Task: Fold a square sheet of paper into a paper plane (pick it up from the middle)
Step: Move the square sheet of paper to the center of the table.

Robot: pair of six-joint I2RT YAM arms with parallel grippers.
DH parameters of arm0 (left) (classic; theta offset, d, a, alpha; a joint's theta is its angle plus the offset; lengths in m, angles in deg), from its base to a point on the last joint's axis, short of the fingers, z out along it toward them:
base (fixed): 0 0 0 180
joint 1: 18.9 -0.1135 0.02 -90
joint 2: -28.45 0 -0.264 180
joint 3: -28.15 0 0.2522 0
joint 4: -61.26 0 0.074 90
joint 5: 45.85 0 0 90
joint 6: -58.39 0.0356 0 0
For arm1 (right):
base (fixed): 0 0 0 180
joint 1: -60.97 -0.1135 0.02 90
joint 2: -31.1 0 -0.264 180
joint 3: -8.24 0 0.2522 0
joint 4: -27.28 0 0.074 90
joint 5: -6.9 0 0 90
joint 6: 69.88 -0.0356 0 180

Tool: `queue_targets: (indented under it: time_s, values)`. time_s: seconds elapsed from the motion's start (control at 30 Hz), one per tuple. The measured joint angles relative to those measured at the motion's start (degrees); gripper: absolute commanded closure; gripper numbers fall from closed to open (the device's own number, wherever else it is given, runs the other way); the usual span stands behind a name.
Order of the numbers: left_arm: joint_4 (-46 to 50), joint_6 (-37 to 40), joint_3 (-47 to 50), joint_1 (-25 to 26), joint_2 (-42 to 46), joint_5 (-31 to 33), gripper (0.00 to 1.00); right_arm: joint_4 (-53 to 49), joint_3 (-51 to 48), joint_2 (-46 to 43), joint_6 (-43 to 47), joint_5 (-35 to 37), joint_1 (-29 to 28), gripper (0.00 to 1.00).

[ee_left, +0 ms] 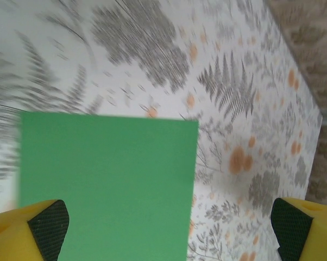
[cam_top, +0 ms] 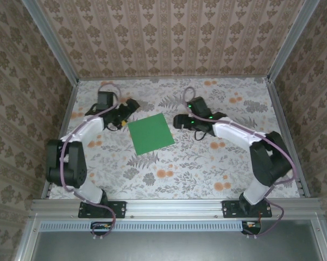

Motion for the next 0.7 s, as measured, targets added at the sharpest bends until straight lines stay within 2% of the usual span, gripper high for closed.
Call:
queue_targets:
  time_s: [0.2,0.4,0.7]
  values:
    - [4.37,2.93,6.16,-6.16,6.58,1.44,0.00,-0.48,9.46,11.72,-1.75,-2.82,-7.21,0.25]
    - [7.52,4.42,8.66,-7.17,8.02,2.49,0.00,-3.45,17.51,20.81,-2.91,-4.66,-9.31,0.26]
    - [7.72,4.57,8.96,-7.08,7.96,2.49,0.00,-8.55,18.16,22.95,-1.57,-3.80,-8.98,0.26]
